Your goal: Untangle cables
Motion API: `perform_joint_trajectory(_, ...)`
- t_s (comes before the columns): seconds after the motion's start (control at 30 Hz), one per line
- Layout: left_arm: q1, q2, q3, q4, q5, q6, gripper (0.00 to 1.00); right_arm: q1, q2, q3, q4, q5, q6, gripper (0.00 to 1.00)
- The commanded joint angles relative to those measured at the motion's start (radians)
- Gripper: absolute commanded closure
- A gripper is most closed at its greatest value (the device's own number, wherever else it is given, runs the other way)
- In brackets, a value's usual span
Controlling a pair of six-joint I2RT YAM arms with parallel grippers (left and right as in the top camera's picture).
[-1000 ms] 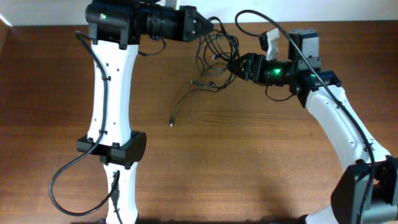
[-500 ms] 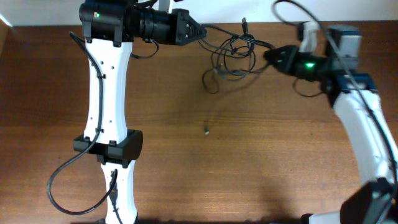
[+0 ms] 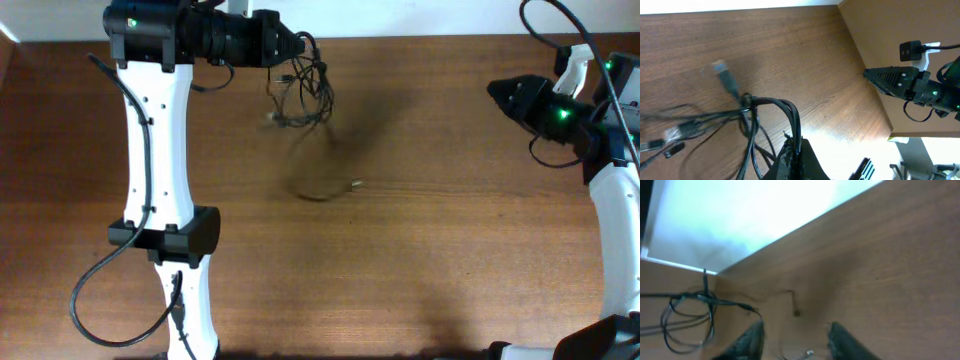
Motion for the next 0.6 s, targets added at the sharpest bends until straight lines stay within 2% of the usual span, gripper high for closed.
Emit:
perform_joint_trajectory(0.0, -0.024, -0.025, 0.018, -0.007, 0.016, 0.052, 1.00, 0.030, -0.001, -0.004, 0.003, -0.061, -0.018, 0.48)
perform_joint_trajectory(0.07, -0.045, -0.025, 0.018, -0.012, 0.069, 0.130, 1.00, 0.083, 0.000, -0.004, 0.016, -0.072, -0.014, 0.41)
perform_joint_trajectory(0.17, -0.083, -0.025, 0.018, -0.031, 0.158, 0.273, 1.00, 0.169, 0.001, -0.004, 0.077, -0.079, 0.053, 0.41)
perform_joint_trajectory(0.23, -0.107, -0.024, 0.018, -0.034, 0.159, 0.305, 1.00, 0.224, 0.004, -0.004, 0.130, -0.079, 0.097, 0.41)
perform_joint_trajectory(0.4, -0.168, -0.024, 0.018, 0.009, 0.158, 0.291, 1.00, 0.332, 0.006, -0.004, 0.229, -0.075, 0.228, 0.41)
perform_joint_trajectory(0.57, -0.183, -0.024, 0.017, 0.063, 0.098, 0.161, 1.00, 0.372, 0.008, -0.004, 0.245, -0.075, 0.279, 0.42)
